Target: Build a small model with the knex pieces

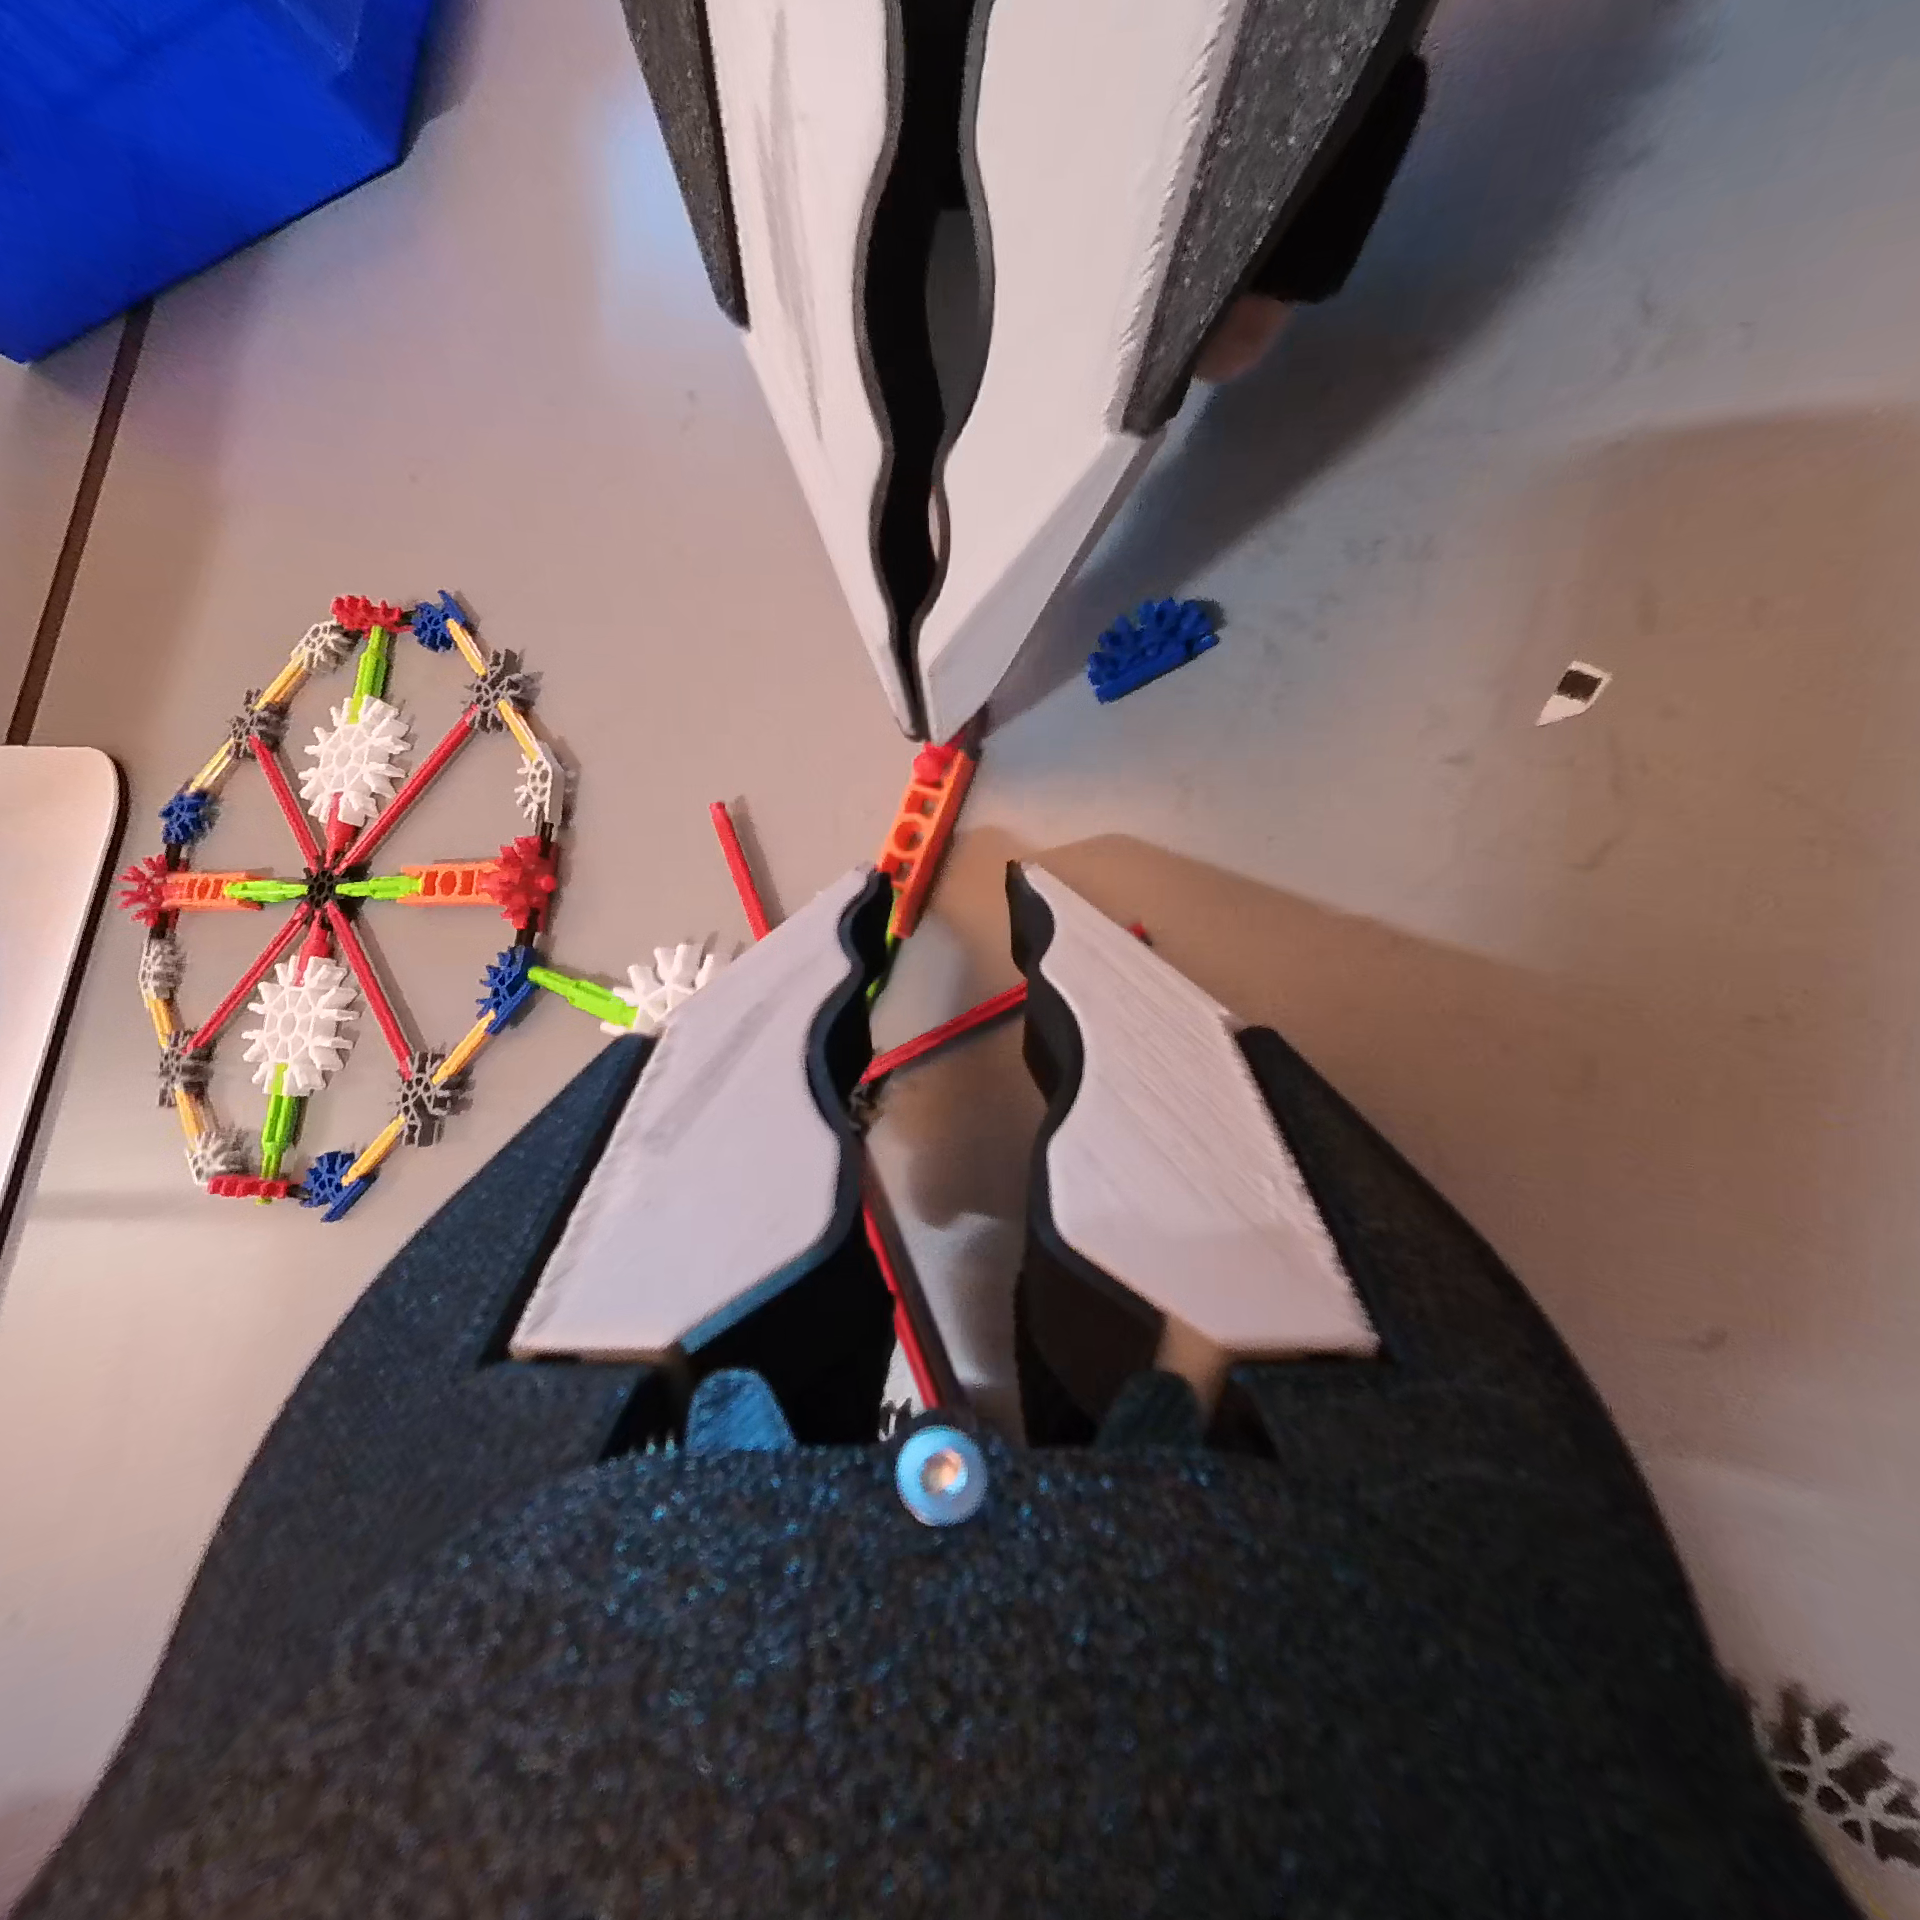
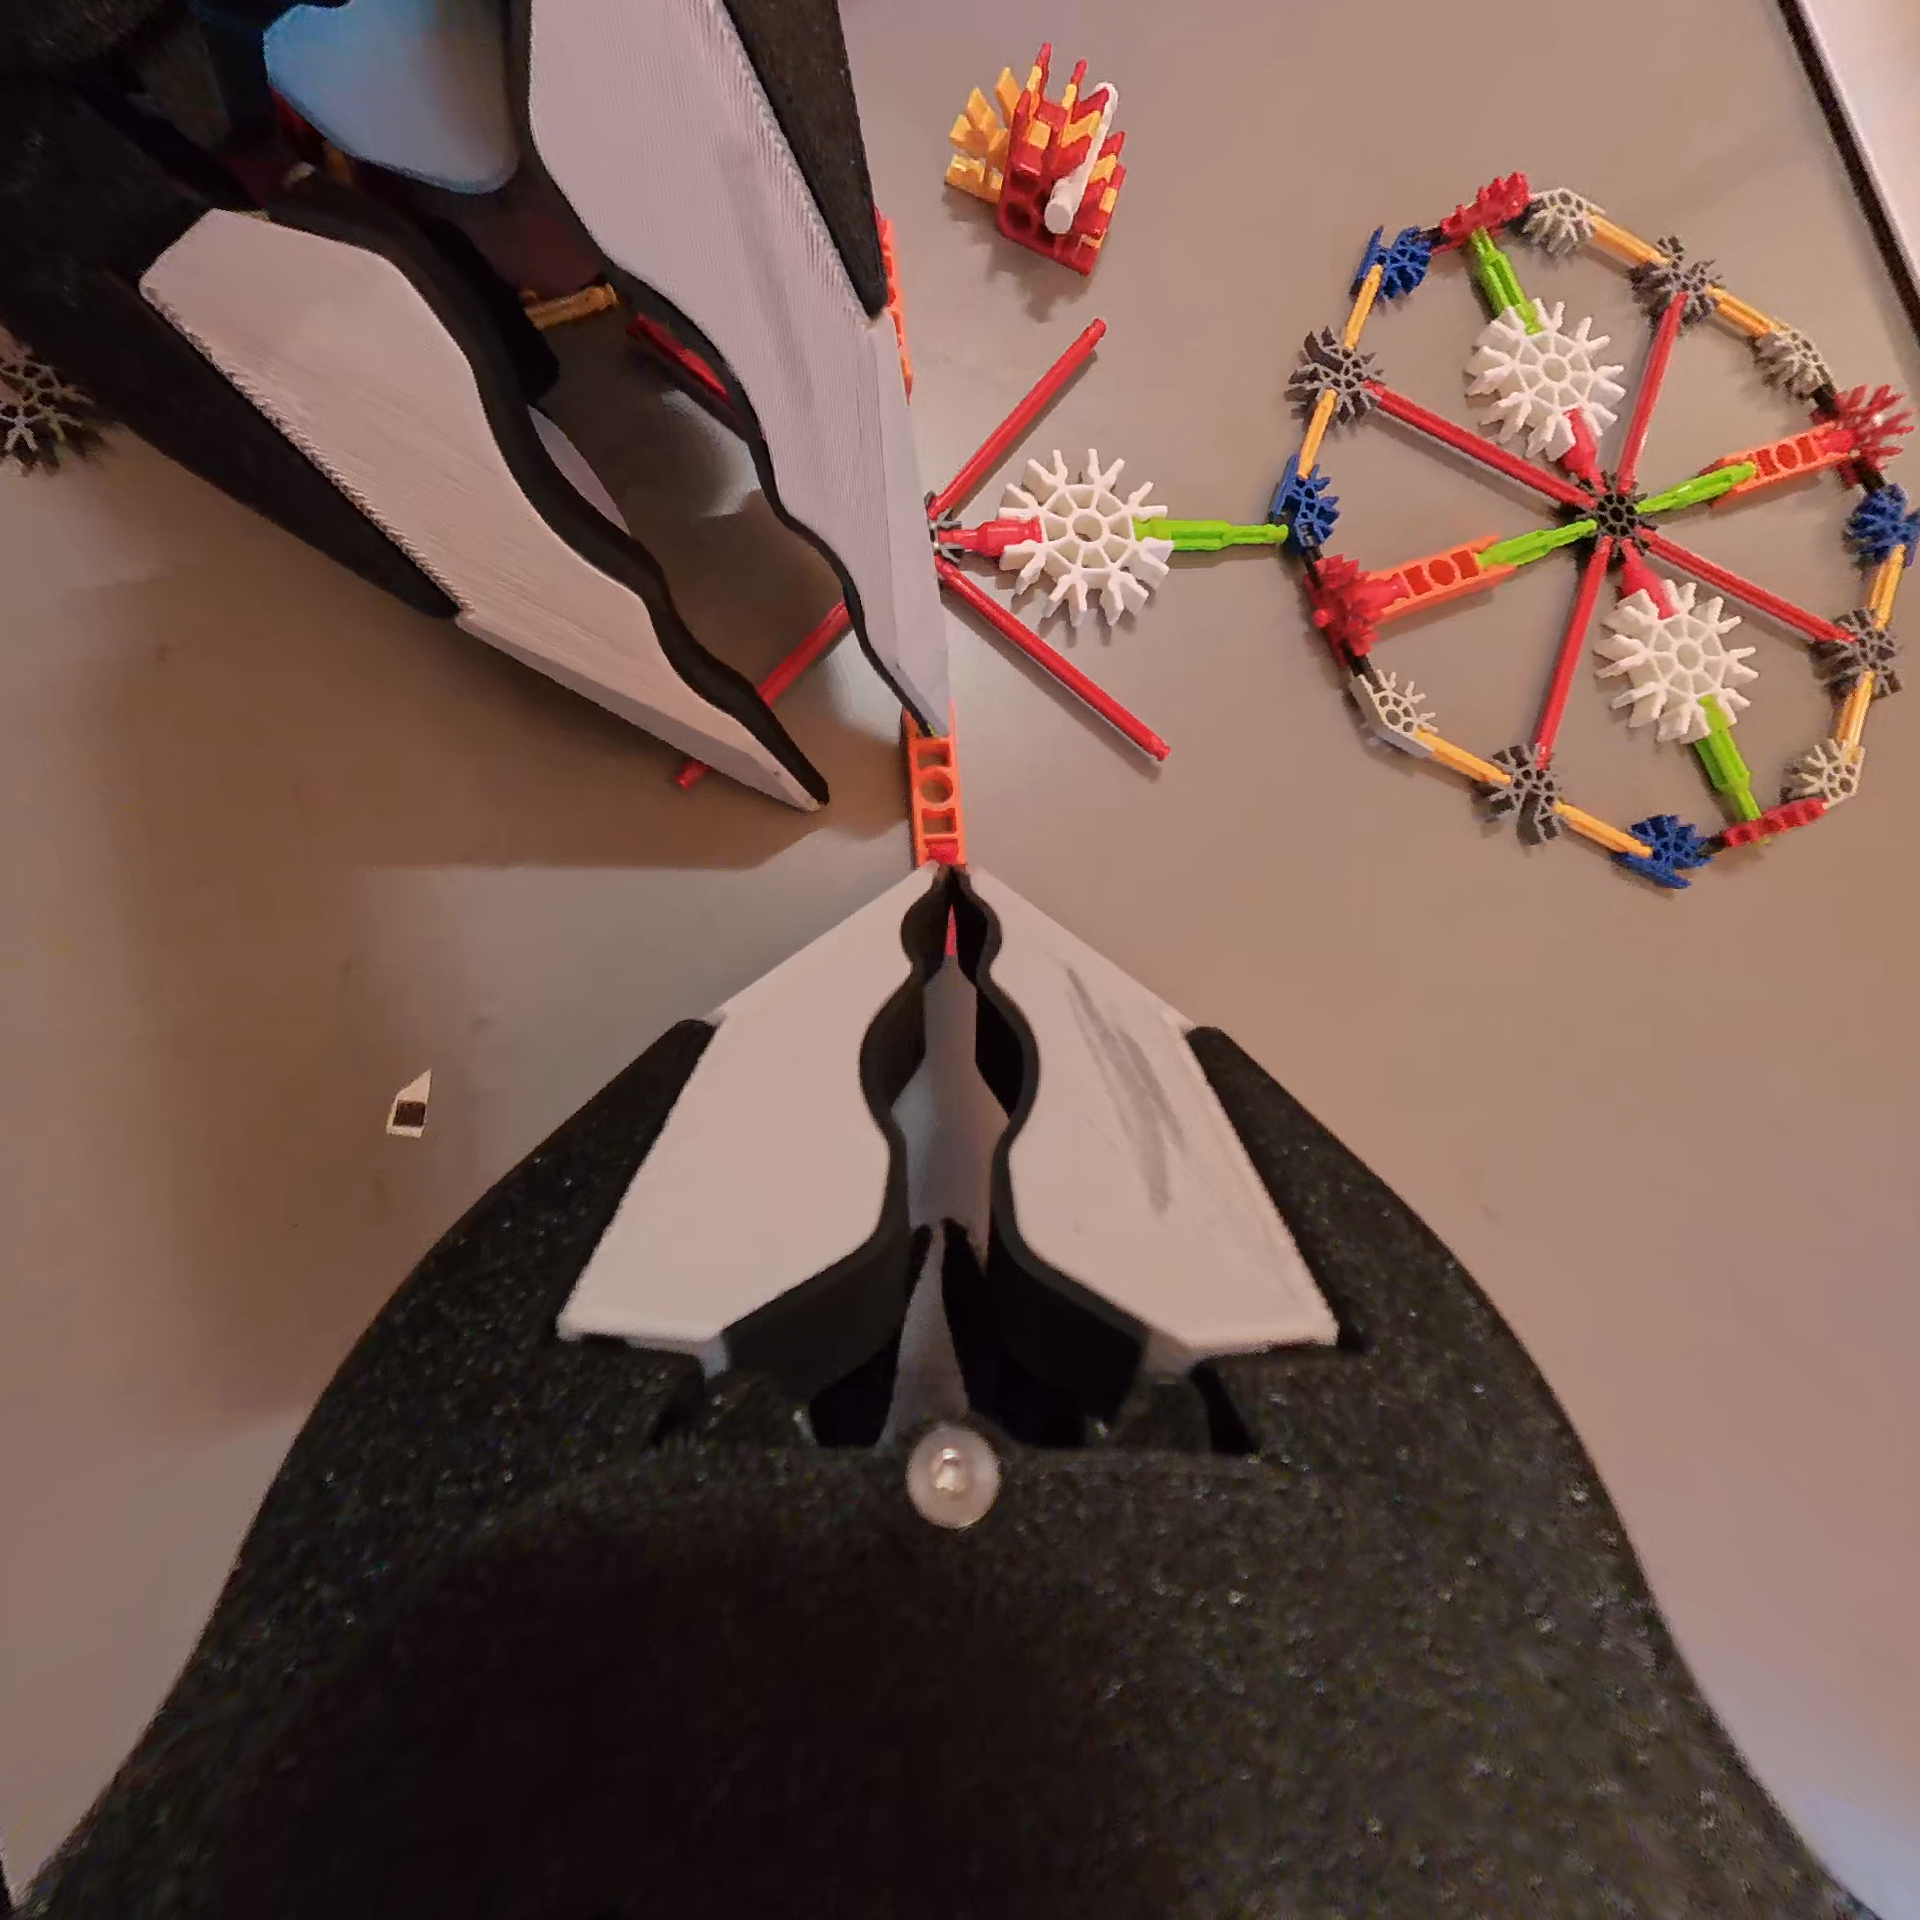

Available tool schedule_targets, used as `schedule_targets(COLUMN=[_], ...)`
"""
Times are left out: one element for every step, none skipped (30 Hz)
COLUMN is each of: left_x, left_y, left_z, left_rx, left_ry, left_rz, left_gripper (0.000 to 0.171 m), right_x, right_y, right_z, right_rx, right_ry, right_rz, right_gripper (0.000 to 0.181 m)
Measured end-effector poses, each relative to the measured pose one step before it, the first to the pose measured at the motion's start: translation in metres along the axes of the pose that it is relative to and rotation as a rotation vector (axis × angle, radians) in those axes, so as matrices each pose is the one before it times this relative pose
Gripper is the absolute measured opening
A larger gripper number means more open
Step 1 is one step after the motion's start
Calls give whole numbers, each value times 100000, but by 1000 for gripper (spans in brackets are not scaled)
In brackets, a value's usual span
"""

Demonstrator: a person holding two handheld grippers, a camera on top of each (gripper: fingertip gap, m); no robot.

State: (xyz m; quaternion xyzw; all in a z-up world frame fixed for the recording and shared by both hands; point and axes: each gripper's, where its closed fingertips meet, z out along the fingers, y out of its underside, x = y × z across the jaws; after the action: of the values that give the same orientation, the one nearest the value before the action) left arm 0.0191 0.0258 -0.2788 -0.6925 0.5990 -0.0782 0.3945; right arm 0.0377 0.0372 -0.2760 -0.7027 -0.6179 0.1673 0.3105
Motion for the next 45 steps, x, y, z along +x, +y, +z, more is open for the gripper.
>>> schedule_targets(left_x=[0,3,10,1,20,14,9,13,14,12,2,-7,2,-6,-24,-92,-123,-112,-77,-74,-100,-126,-163,-195,-109,-105,-154,-205,-166,-58,54,85,77,37,21,39,31,29,13,2,12,13,-5,6,7], left_y=[2,0,8,7,-2,9,-7,18,3,7,7,5,3,5,26,94,135,141,163,145,141,135,34,-140,-184,-126,45,221,294,241,146,91,87,109,110,91,34,-5,11,-1,4,-4,1,-8,-12], left_z=[11,-5,-3,4,5,-4,1,3,2,1,-3,3,3,-8,-38,-73,-114,-122,-128,-120,-113,-116,-172,-221,-242,-210,-121,-50,24,43,64,50,54,60,73,74,47,8,-4,3,5,-1,7,16,24], left_rx=[46,66,56,11,12,50,60,41,44,63,57,-26,-22,-43,-246,-557,-670,-475,-248,-68,6,-106,429,1382,1422,987,33,-872,-1185,-859,-326,-126,-419,-541,-557,-362,-20,140,28,56,20,34,42,50,16], left_ry=[122,132,92,80,138,146,143,230,245,144,16,59,3,-207,-353,-486,-504,-270,28,32,-195,-371,-490,-550,123,295,-205,-834,-805,-204,334,454,260,-16,17,143,179,223,106,52,124,154,34,-40,17], left_rz=[-169,-165,-169,-154,-132,-115,-190,-356,-347,-225,-202,-377,-151,281,441,429,279,-41,-278,-349,-259,-212,-303,-694,-1107,-991,-441,205,428,57,-271,-196,53,337,256,-10,-222,-308,-198,-101,-216,-218,-166,-76,-50], left_gripper=[22,22,22,22,22,22,22,21,21,21,22,21,22,22,22,22,23,25,25,27,27,28,28,28,27,27,27,28,28,28,28,28,28,28,28,28,28,27,27,27,27,27,27,27,27], right_x=[-15,-6,0,-8,-5,-34,-37,-39,-14,-16,-16,4,17,18,-2,9,18,3,-1,-3,5,43,44,-6,-25,0,-28,-34,-44,-43,-11,-4,7,17,41,-3,-16,-26,-36,-35,-25,-17,-12,-6,-30], right_y=[-47,-44,-29,-26,-31,-19,-32,-27,-30,-47,-46,-25,-26,-10,-4,-3,-6,8,-32,-43,-46,-21,-6,-4,-31,-35,-6,-5,-27,-10,-20,-35,-29,12,22,-10,-31,-32,-40,-42,-26,-17,-27,-28,-31], right_z=[53,34,33,27,21,21,21,14,30,27,26,14,14,0,-11,-11,-22,-20,-33,-49,-46,-33,-25,-15,-2,26,33,58,58,50,44,30,18,27,28,17,14,22,38,18,23,18,26,26,40], right_rx=[0,-174,-234,-251,-264,-300,-363,-400,-392,-324,-273,-259,-194,-141,-74,38,125,129,282,322,233,82,-38,-2,130,135,-93,-127,-13,-130,-162,-144,-232,-341,-415,-153,-51,2,42,-29,-154,-277,-326,-319,-376], right_ry=[-139,-176,-60,6,-46,-126,-178,-98,6,13,-51,-16,68,86,85,66,76,-36,-97,-190,-106,73,39,-275,-310,-116,-160,-185,-232,-251,-21,22,11,77,57,-173,-199,-142,-189,-208,-162,-104,-80,-64,-118], right_rz=[-132,-172,-318,-353,-326,-373,-454,-536,-578,-518,-471,-340,-204,-126,-80,40,144,122,141,191,70,-57,-39,28,60,11,-45,-88,-24,-71,-200,-170,-181,-249,-207,-92,-72,-119,-117,-119,-199,-361,-409,-459,-404], right_gripper=[0,0,0,0,0,0,0,0,0,0,0,0,0,0,0,0,0,0,0,0,0,0,0,0,0,0,0,0,0,0,0,0,0,0,0,0,0,0,0,0,0,0,0,0,0])
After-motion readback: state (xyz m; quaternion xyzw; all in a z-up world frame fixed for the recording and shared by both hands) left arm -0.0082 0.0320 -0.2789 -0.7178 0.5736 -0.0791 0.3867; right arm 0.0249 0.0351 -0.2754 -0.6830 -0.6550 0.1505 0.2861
